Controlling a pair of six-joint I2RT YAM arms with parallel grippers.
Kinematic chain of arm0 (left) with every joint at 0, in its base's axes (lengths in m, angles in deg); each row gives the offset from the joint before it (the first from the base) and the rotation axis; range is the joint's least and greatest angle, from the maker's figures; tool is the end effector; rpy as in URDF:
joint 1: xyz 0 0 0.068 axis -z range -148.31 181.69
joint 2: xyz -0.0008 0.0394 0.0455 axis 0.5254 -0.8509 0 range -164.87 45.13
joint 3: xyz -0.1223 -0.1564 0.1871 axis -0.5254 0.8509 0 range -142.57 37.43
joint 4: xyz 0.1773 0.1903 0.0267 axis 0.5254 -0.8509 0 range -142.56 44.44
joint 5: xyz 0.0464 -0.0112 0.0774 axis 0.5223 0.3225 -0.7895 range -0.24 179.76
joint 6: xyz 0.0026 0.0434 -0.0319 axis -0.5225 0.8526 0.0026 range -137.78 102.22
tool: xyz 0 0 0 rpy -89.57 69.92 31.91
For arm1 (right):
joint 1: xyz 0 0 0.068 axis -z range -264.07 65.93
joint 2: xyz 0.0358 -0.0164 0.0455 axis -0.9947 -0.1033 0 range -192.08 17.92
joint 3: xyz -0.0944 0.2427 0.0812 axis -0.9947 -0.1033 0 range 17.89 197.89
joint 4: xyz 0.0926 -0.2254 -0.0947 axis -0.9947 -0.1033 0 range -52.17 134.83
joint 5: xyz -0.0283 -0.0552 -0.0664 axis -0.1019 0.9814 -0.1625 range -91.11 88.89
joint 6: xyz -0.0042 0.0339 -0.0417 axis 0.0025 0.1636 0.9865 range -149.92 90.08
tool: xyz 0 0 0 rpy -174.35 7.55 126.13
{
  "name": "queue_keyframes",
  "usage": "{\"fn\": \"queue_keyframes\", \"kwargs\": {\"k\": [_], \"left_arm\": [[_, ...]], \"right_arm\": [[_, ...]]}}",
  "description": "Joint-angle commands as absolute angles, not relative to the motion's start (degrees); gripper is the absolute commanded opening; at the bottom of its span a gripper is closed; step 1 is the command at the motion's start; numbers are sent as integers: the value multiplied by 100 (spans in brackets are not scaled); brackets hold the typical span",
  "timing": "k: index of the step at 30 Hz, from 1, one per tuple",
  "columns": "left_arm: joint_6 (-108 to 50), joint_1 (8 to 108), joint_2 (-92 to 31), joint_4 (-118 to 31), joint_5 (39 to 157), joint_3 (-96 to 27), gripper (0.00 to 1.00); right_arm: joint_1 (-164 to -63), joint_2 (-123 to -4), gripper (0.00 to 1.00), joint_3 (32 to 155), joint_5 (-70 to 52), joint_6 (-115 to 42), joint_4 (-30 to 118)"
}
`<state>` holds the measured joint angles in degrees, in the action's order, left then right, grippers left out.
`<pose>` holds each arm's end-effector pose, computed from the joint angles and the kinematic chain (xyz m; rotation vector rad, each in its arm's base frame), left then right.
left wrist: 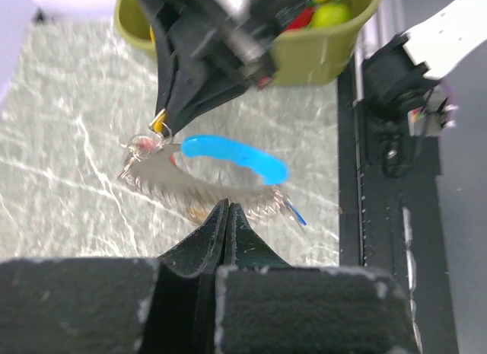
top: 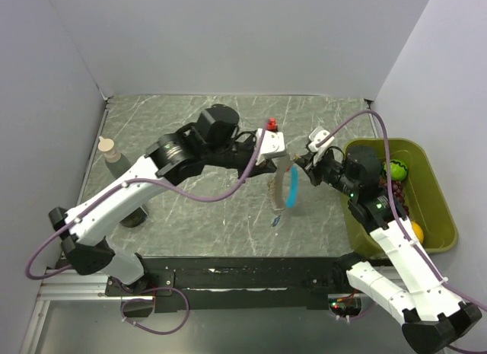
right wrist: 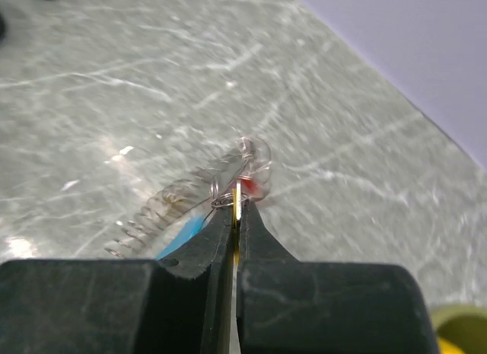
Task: Remove the keys from the keyring
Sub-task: Remove the key from the keyring.
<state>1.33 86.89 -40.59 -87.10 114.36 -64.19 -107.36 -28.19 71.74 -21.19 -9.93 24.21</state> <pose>0.1678 -0.2674 0.4556 1.4658 1.4674 -0.8264 0.1571 0.0810 0.3722 -0.8889 1.5602 0.3555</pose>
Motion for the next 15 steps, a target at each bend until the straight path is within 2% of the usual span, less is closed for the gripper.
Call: {"fn": "queue_keyframes", "kwargs": {"k": [1,12,15], "left_arm": [[76,8645,-3600,-8669,11797,-6435,1],[59,8645,-3652,-8573,11797,-6303,2],[24,8636,-3661,-8511,11762,-6259,16]], "right_arm": [[-10578,-2655,0,7264,-1719,-997,2541],[-10561,-2725,0,7590,-2281,-804,2216],[-10561,-2752,0,7791,-2536,-725,2049]]}}
